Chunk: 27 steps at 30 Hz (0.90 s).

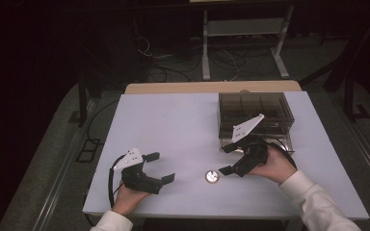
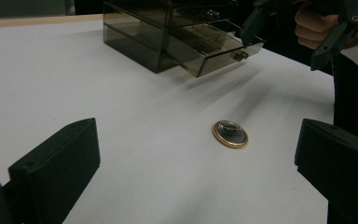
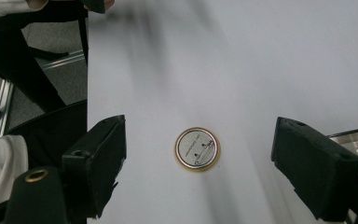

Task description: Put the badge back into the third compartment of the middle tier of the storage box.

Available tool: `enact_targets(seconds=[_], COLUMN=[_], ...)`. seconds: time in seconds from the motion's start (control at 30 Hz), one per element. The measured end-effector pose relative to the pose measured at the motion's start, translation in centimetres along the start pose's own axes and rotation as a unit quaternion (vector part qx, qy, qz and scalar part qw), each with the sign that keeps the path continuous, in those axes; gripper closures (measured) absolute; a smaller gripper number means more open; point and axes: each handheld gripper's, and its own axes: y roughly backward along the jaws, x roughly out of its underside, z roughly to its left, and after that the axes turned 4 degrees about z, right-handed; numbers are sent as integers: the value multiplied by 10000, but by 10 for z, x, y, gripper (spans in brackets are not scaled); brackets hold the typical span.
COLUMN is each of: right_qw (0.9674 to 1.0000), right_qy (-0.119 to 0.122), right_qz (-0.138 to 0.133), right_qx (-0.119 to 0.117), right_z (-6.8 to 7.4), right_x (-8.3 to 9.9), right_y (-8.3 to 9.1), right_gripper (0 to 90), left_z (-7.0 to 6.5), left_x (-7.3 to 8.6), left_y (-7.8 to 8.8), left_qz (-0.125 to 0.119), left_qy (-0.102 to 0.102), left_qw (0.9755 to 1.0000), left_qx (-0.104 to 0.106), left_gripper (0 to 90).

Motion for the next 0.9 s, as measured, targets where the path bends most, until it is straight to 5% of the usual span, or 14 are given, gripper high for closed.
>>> enact_targets(seconds=[0.9], right_qw=[9995], right_qy=[125], right_qz=[227], right_qx=[-183], right_z=[1], right_x=[-1], right_y=[-32], right_gripper=[173], left_z=[0], left_x=[0], left_y=[0], left_qz=[-1], left_qy=[4], left_qw=[10000], left_qx=[7], left_gripper=[0])
